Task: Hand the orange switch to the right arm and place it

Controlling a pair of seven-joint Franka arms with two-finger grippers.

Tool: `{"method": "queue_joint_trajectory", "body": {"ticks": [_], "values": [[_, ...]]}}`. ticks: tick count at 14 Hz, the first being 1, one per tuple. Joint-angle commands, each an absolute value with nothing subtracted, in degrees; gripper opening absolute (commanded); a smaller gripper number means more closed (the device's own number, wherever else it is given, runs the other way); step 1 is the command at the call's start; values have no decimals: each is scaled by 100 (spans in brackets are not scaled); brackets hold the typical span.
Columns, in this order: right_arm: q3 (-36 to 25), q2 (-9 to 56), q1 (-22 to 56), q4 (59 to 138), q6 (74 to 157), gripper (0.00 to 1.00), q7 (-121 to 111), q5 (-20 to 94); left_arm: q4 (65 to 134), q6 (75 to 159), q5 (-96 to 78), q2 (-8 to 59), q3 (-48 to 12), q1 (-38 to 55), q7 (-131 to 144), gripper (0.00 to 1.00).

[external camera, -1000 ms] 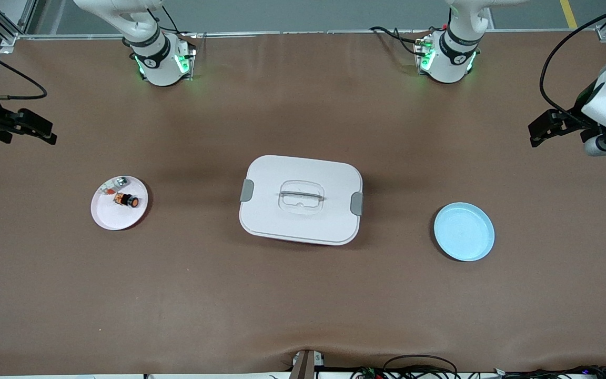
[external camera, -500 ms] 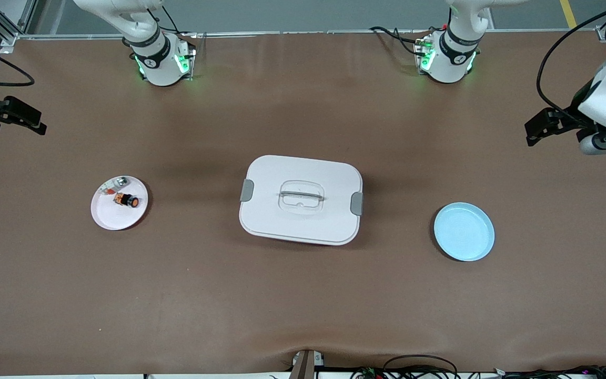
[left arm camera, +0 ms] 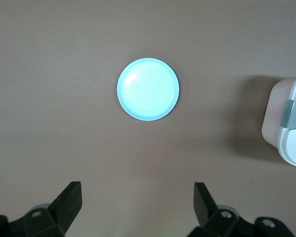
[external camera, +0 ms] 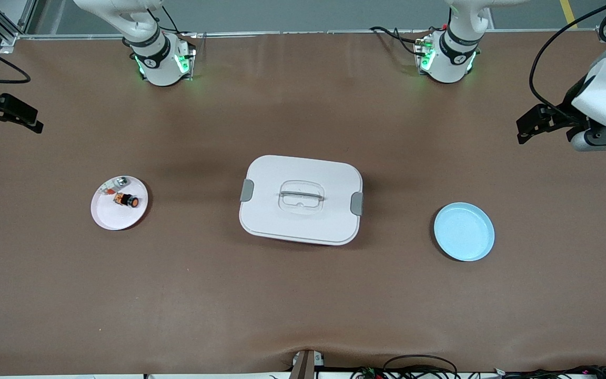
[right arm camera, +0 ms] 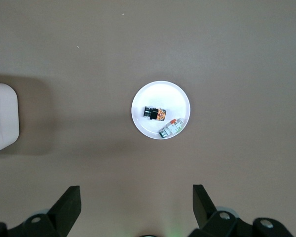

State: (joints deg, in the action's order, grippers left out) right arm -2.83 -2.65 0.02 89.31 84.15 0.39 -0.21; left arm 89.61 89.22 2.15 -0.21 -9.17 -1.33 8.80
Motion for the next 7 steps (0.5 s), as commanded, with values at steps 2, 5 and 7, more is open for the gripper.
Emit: {"method": "queue_joint_trajectory", "body": {"ticks": [2,5,7], "values": [[-264,-158,-53,8719,8288,100,123,44,8991,8921,114,-123,-914,-167,756,100],[-264,-158,-53,8710,8297,100,123,44,8921,8921,114,-97,-914,-167,773,100],[-264,-158,-53,8710,8288,100,123,35,8912,8921,114,-88,-914,-167,773,100]]}}
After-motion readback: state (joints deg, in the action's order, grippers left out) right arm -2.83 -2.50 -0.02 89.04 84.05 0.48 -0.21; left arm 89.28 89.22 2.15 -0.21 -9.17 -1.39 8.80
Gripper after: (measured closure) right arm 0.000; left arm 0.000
